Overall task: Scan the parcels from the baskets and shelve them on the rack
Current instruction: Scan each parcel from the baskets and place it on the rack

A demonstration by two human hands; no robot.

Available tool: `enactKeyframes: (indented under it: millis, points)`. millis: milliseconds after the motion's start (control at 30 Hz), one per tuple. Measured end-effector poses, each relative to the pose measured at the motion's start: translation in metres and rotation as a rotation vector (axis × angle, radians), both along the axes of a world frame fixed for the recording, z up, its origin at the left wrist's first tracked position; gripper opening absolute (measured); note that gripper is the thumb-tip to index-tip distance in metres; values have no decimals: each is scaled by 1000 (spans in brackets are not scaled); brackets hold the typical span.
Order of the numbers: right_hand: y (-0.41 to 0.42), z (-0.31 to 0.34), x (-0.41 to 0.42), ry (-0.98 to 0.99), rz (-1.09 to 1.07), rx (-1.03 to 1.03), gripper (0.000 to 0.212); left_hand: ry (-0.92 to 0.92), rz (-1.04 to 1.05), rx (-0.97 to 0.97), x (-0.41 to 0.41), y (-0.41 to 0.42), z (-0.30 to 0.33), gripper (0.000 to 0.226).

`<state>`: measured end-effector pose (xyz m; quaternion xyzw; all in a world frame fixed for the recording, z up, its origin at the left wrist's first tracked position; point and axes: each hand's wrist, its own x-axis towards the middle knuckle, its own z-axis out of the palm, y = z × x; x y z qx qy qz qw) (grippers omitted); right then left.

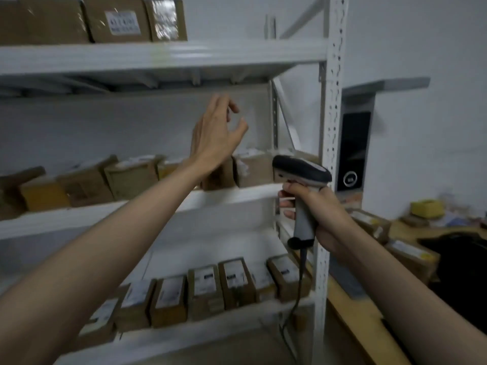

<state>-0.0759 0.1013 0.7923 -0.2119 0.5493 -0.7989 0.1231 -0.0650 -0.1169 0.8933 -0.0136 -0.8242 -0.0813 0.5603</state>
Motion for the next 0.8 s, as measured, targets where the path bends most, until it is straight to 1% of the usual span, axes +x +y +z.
enactKeyframes:
  millis: [133, 267, 333, 433, 533, 667, 733, 800]
  points:
    - [33, -37, 25, -107, 2, -7, 2, -253, -147, 32, 12, 36, -81, 9]
    - [69, -80, 46, -216, -53, 6, 2, -594, -257, 60, 12, 73, -159, 6]
    - [89, -104, 53, -281, -113, 17, 5, -741, -318, 59, 10, 95, -195, 10]
    - [117, -142, 64, -378, -232, 43, 11, -900, -399, 41, 6, 134, -245, 13]
    - [144, -183, 76, -500, -335, 9, 13, -1051, -490, -2, 3, 172, -290, 15]
    - [176, -241, 102, -655, -472, -25, 4, -1229, -646, -29, 5, 212, -345, 13]
    - [190, -270, 120, -728, -539, -69, 12, -1354, -691, -37, 9, 231, -375, 12]
    - [204, -297, 141, -791, -617, -121, 12, -1479, -745, -70, 16, 252, -405, 10]
